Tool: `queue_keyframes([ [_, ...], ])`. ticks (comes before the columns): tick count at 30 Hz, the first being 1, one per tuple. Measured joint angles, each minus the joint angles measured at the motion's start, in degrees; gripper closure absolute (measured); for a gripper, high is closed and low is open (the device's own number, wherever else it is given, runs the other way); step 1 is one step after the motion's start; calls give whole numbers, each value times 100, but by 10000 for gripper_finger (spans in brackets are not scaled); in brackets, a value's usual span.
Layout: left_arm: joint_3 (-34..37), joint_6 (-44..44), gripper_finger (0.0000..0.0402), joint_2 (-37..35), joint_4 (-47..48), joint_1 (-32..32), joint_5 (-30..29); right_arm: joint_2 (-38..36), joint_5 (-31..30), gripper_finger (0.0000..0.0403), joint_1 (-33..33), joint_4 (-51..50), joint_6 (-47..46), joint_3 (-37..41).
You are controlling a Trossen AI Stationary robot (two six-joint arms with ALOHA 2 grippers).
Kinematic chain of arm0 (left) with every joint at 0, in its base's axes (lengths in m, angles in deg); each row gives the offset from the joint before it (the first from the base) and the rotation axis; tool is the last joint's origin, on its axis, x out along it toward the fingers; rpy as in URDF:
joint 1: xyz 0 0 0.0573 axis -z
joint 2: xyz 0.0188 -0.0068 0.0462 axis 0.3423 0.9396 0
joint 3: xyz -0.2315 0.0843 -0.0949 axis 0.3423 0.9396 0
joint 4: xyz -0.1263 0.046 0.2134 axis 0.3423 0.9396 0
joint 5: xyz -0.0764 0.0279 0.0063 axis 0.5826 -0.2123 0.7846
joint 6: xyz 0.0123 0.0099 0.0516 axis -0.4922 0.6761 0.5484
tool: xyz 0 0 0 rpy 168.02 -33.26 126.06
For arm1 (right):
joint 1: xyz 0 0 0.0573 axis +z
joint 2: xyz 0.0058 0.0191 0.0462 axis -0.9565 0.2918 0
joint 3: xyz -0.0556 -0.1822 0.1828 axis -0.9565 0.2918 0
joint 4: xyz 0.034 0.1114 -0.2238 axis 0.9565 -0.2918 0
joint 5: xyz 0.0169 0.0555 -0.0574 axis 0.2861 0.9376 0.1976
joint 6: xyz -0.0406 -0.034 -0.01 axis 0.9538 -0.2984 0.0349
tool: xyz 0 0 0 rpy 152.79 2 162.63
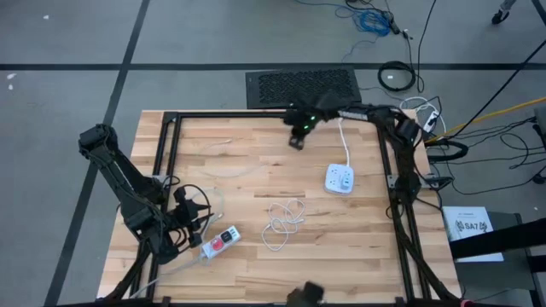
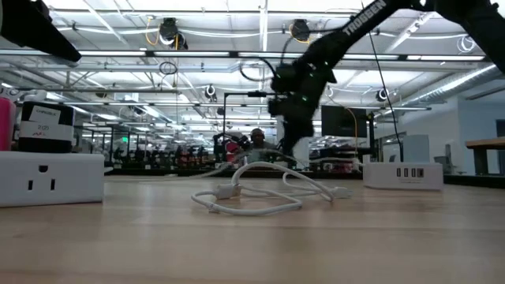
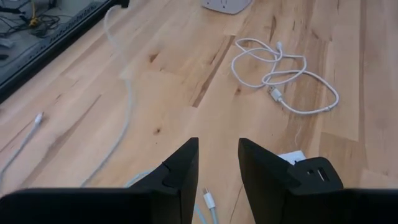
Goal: Insert USB
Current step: Insert the top right white cable charger into the black adapter charger
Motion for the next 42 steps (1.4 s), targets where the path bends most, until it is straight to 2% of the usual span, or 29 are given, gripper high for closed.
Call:
queue_keyframes([
  [3, 0, 0, 281, 0, 1, 0, -45, 0, 251, 402, 473, 480, -645, -135],
  [7, 0, 0, 281, 0, 2, 0, -84, -3, 276, 402, 961, 1653, -1427, -142],
  [10, 0, 0, 281, 0, 2, 0, -120, 29, 274, 402, 1172, 2607, -1671, -146],
  [15, 0, 0, 281, 0, 4, 0, -126, 35, 262, 399, 1231, 3545, -1809, -146],
  [19, 0, -10, 281, 0, 2, 0, -137, 4, 103, 362, 1223, 3968, -1715, -146],
  [24, 0, -9, 281, 0, 12, 0, -138, -211, 100, 285, 1174, 4027, -1586, -146],
  [28, 0, -9, 281, 0, 70, 0, -140, -585, 99, 227, 1106, 3718, -1600, -146],
  [32, 0, -15, 281, 0, 69, 0, -146, -1222, 52, 196, 1018, 2463, -1298, -153],
  [37, 0, -15, 281, 0, 130, 0, -223, -1735, -540, 195, 844, 577, -1228, -153],
  [40, 0, -11, 281, 0, 195, 0, -412, -1737, -1133, 203, 766, -401, -1551, -140],
  [42, 0, -11, 281, 0, 195, 0, -577, -1609, -1411, 208, 730, -681, -1795, -45],
])
